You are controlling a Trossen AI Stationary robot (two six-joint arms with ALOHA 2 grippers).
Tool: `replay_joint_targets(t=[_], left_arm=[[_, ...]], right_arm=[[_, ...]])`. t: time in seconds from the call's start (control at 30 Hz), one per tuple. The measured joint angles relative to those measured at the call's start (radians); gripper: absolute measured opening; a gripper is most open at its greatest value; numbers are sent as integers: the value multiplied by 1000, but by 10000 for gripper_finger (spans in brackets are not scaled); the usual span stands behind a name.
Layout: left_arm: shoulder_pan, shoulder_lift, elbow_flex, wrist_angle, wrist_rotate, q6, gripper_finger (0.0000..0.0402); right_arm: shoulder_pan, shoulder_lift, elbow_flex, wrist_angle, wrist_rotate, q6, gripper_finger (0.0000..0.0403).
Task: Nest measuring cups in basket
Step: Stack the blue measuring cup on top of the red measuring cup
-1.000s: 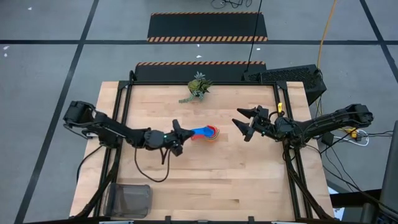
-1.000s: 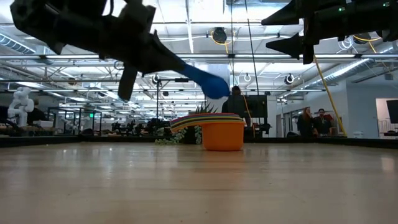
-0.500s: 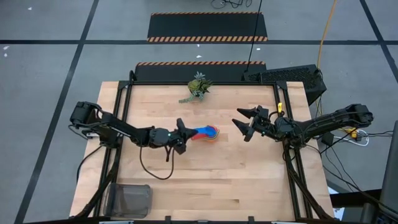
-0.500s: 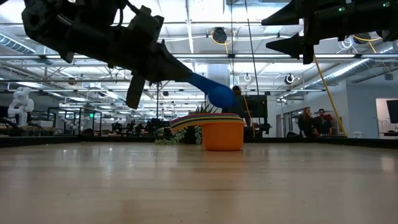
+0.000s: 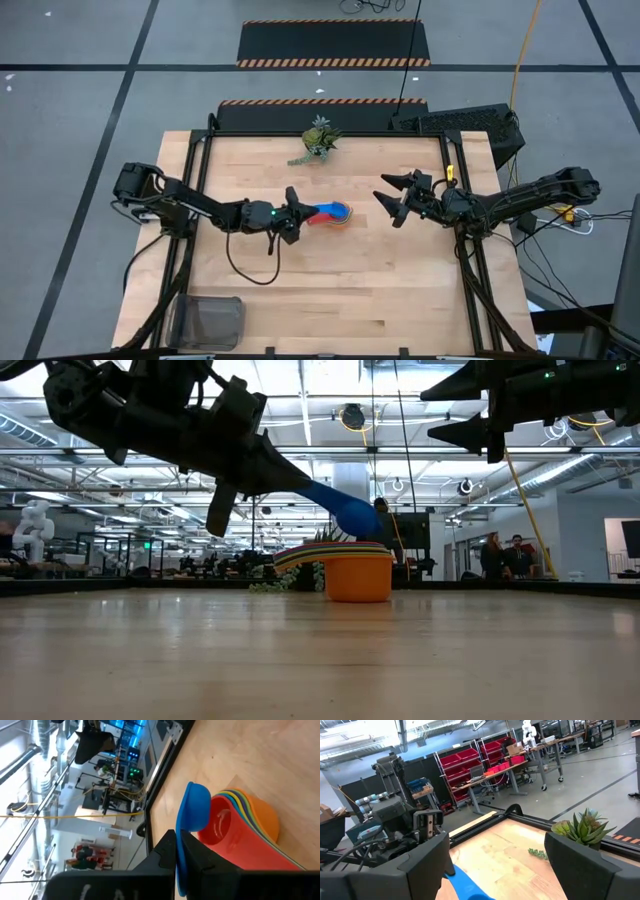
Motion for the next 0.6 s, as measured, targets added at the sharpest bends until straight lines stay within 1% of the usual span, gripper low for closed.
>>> replay_joint_targets(t=[0.13,0.3,0.6], left_arm=[[0,0,0,0,0,0,11],[6,18,1,0,-1,10,5],[7,31,1,31,-45,42,14]], right_arm=[[0,0,0,0,0,0,318],[0,0,0,0,0,0,318],[0,0,0,0,0,0,318]])
